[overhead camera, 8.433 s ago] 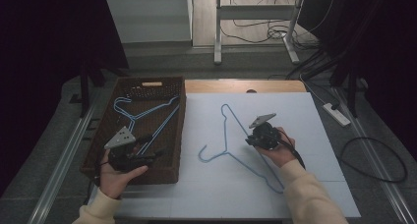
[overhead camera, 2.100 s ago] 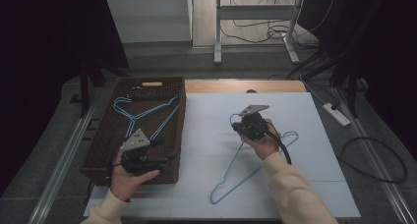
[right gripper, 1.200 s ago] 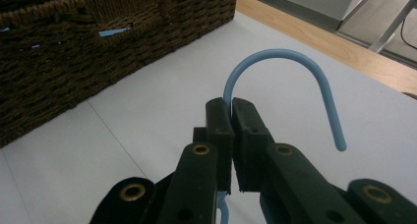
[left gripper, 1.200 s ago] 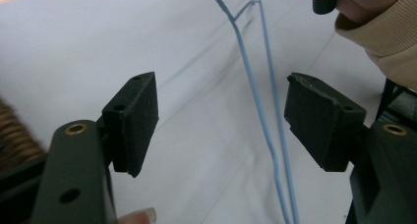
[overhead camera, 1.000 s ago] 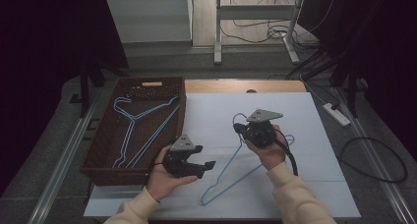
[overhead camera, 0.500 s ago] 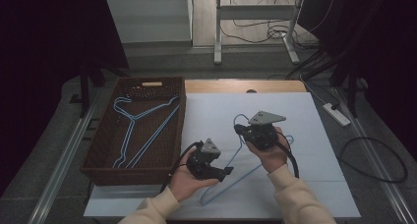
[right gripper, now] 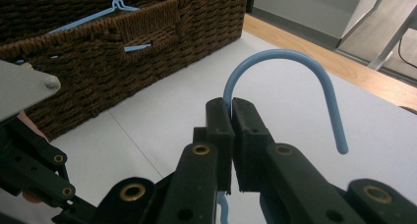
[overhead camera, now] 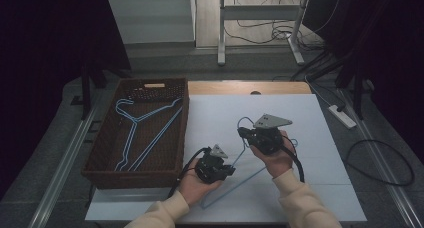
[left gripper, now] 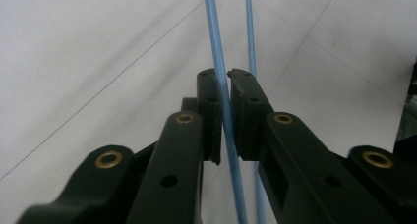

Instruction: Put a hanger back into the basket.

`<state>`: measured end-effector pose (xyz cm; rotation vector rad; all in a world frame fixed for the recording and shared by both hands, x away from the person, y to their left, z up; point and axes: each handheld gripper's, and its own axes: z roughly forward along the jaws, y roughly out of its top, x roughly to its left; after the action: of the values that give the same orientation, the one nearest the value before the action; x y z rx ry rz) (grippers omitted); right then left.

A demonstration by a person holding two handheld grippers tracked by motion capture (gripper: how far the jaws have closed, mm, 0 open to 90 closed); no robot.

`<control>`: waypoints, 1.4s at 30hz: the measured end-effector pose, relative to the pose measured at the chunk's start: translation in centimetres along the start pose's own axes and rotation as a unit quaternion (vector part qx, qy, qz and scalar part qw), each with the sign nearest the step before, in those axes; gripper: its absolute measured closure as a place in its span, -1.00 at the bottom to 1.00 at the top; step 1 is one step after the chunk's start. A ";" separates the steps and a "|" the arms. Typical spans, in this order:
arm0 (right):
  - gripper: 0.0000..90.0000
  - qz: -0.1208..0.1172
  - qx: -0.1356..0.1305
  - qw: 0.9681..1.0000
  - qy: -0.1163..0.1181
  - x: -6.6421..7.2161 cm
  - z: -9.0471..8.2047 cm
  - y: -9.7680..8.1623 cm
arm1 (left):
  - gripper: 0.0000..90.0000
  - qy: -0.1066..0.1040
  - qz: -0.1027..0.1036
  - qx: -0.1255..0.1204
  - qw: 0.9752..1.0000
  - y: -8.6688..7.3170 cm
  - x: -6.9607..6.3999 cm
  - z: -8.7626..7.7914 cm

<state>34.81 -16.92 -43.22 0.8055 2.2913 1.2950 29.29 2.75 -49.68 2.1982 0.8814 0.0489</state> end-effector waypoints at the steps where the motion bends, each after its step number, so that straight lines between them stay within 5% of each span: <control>1: 0.94 0.003 -0.001 1.000 0.000 0.0 -0.1 0.0 | 0.89 0.001 -0.005 -0.003 1.000 0.0 0.1 -0.1; 8: 0.89 0.011 -0.024 1.000 0.002 -0.4 -1.4 -0.1 | 0.92 -0.012 -0.024 -0.031 0.999 0.1 0.0 -0.8; 16: 0.26 0.021 -0.065 0.998 0.014 -0.3 -4.8 -0.6 | 0.92 -0.022 -0.037 -0.073 0.996 0.7 -0.5 -2.9; 27: -0.05 0.049 -0.094 0.994 0.034 -1.1 -9.7 -3.4 | 0.92 -0.056 -0.060 -0.123 0.989 2.5 -0.6 -6.8; 33: -0.10 0.065 -0.084 0.994 0.024 -2.1 -10.5 -5.4 | 0.92 -0.062 -0.064 -0.155 0.984 3.3 0.0 -9.8; 42: -0.22 0.083 -0.047 0.995 -0.004 -3.8 -9.2 -7.9 | 0.92 -0.051 -0.074 -0.194 0.977 3.8 2.6 -14.9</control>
<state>30.05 -28.55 -45.29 0.9828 2.1775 1.4556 29.13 11.95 -37.14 1.7545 0.8923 0.0327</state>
